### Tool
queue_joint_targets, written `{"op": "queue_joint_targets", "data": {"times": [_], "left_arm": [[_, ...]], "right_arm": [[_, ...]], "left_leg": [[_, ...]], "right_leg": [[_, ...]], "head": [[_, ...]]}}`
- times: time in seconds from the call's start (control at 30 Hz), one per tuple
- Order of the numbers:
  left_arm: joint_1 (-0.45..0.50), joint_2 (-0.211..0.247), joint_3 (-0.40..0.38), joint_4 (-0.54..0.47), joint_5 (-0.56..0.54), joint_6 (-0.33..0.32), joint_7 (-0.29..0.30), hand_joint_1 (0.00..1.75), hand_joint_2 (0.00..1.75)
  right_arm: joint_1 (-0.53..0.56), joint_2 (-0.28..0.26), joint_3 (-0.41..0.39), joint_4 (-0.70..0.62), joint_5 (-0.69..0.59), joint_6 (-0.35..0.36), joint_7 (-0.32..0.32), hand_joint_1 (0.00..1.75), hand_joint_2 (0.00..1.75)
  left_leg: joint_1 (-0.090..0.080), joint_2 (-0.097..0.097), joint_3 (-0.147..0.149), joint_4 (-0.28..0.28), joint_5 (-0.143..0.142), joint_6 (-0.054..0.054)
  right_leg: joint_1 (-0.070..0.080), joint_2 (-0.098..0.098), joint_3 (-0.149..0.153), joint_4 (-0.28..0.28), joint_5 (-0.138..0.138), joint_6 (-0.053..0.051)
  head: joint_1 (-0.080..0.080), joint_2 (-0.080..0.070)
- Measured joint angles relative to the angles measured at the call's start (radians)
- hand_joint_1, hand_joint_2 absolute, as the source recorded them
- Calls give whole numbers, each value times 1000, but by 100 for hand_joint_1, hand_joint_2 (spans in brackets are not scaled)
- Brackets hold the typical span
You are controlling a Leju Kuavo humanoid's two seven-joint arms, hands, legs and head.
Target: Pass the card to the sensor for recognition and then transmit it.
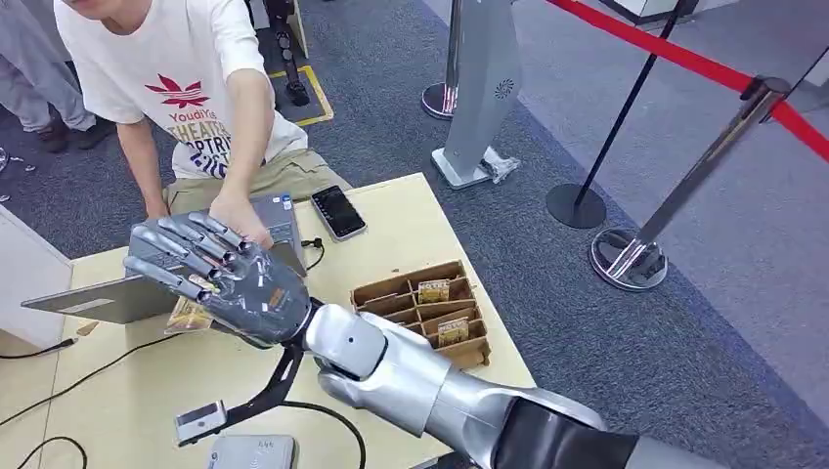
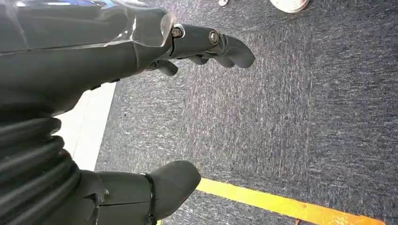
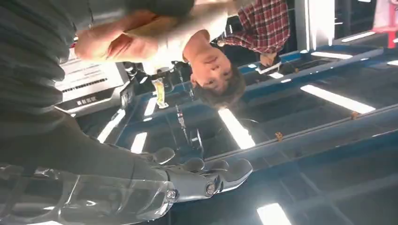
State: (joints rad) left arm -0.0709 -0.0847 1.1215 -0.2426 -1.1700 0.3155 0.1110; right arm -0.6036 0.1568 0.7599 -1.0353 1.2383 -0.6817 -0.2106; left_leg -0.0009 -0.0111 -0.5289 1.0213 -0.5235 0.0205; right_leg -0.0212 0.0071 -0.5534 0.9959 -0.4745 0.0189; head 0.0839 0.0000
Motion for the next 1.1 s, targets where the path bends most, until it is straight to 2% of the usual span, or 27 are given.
{"op": "queue_joint_targets", "data": {"times": [0.03,0.07,0.17,0.63,0.73,0.8,0.87,1.0,1.1], "left_arm": [[0,0,0,0,-2,0,-2,0,175],[0,0,0,0,-6,-1,-3,0,175],[1,0,0,0,-14,-1,-8,0,175],[0,4,-5,0,-53,-7,-18,0,175],[0,4,-9,0,-60,-7,-18,0,175],[-1,5,-11,0,-63,-7,-18,0,175],[-1,5,-16,0,-66,-8,-17,0,175],[-2,5,-25,0,-66,-11,-17,0,175],[-2,5,-26,0,-65,-11,-17,0,175]], "right_arm": [[-1,1,-4,2,0,0,0,152,175],[-2,1,-8,3,0,0,0,148,175],[-2,1,-23,6,1,0,0,155,175],[10,1,-72,7,18,0,5,157,175],[16,0,-80,7,16,0,4,164,175],[20,0,-89,6,11,0,1,175,175],[22,0,-94,6,-10,0,-5,175,175],[29,0,-95,3,-131,0,-46,175,175],[31,0,-83,-19,-318,15,-79,175,175]], "left_leg": [[0,0,0,0,0,0],[0,0,0,0,0,0],[0,0,0,0,0,0],[0,0,0,0,0,0],[0,0,0,0,0,0],[0,0,0,0,0,0],[0,0,0,0,0,0],[0,0,0,0,0,0],[0,0,0,0,0,0]], "right_leg": [[0,0,0,0,0,0],[0,0,0,0,0,0],[0,0,0,0,0,0],[0,0,0,0,0,0],[0,0,0,0,0,0],[0,0,0,0,0,0],[0,0,0,0,0,0],[0,0,0,0,0,0],[0,0,0,0,0,0]], "head": [[0,0],[0,0],[0,0],[0,0],[0,0],[0,0],[0,0],[0,0],[0,0]]}}
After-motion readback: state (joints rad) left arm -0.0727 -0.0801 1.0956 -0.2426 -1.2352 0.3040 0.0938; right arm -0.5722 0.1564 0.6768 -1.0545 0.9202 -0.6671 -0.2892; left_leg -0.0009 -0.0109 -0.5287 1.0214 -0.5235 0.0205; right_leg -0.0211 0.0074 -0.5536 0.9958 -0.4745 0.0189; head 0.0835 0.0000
